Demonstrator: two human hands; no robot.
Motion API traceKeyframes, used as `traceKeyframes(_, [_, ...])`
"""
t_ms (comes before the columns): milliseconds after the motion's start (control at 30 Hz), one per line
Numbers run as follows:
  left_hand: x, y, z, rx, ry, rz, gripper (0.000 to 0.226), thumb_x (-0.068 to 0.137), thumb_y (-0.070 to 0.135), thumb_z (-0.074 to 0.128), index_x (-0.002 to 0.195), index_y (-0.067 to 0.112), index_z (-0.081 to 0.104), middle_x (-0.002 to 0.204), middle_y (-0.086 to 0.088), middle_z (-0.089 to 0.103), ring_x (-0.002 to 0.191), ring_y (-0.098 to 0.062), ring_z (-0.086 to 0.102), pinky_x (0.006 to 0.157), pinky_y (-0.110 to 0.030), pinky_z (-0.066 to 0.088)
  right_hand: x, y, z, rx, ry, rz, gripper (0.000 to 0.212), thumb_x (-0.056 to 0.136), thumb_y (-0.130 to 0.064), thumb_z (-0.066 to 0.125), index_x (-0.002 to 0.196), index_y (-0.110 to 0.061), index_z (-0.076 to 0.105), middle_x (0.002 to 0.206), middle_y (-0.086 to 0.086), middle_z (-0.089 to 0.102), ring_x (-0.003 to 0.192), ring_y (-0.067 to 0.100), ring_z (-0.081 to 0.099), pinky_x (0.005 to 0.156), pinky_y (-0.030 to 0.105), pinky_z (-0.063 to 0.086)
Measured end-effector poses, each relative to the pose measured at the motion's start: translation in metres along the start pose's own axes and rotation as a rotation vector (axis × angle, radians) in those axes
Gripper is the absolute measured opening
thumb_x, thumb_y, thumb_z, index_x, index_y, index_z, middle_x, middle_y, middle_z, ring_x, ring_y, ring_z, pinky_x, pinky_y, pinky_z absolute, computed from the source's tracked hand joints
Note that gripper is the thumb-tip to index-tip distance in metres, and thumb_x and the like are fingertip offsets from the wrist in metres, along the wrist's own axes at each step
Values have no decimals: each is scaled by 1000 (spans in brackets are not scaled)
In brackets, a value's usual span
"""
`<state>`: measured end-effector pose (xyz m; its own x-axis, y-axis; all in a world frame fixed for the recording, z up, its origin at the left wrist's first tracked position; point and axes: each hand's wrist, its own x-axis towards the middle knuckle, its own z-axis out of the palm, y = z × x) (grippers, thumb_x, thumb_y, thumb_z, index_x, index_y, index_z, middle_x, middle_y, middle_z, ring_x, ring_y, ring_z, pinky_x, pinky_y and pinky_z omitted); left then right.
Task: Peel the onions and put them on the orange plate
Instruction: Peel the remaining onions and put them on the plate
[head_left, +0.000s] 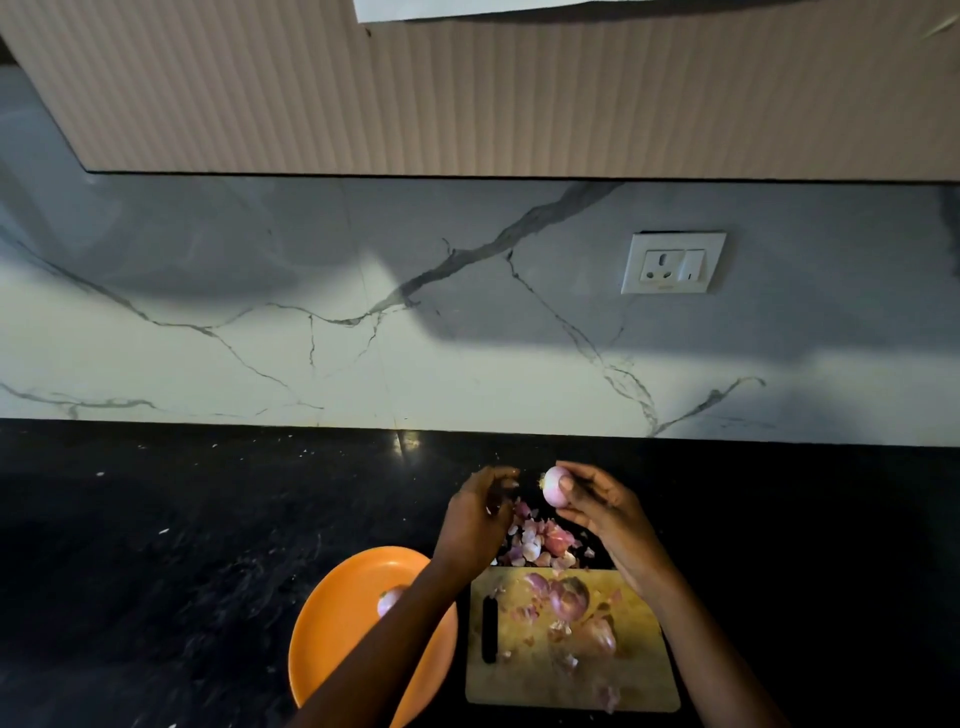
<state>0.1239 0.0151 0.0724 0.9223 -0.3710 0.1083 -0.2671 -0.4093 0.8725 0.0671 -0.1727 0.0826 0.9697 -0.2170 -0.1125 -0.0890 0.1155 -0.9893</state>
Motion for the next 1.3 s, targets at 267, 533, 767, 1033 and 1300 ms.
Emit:
traceKeyframes(267, [1,15,13,-433,22,-135,15,96,15,66,108,16,75,100,4,77,98,-10,72,88,-26,56,0,1,6,42,-6,1,38,85,-33,71,121,-20,69,115,2,74,109,20,71,92,35,56])
traceKeyframes(533, [-1,16,22,-541,149,-259,7,94,12,67,94,15,74,92,-5,76,94,-23,72,89,-43,57,0,0,12,4,-24,-6,41,84,-40,71,122,-24,69,119,1,73,111,18,70,97,38,55])
traceKeyframes(767, [-5,15,25,-386,200,-253,14,100,11,56,94,18,67,89,1,71,84,-8,67,78,-27,54,-2,3,16,-99,-16,-43,38,83,-37,75,120,-29,69,116,-7,73,110,9,69,93,29,56])
traceKeyframes(1033, [1,-3,28,-311,220,-468,21,104,19,49,90,12,63,86,-4,66,82,-18,61,74,-33,47,-5,-1,14,-39,-40,-62,40,87,-39,69,125,-25,66,121,-3,72,113,14,68,95,33,55])
traceKeyframes(1300, [2,-13,16,30,26,-281,26,91,10,69,109,22,56,111,4,53,97,-9,58,84,-25,52,0,11,0,-276,63,-90,50,75,-18,88,114,-34,61,115,-8,69,102,4,69,83,24,56])
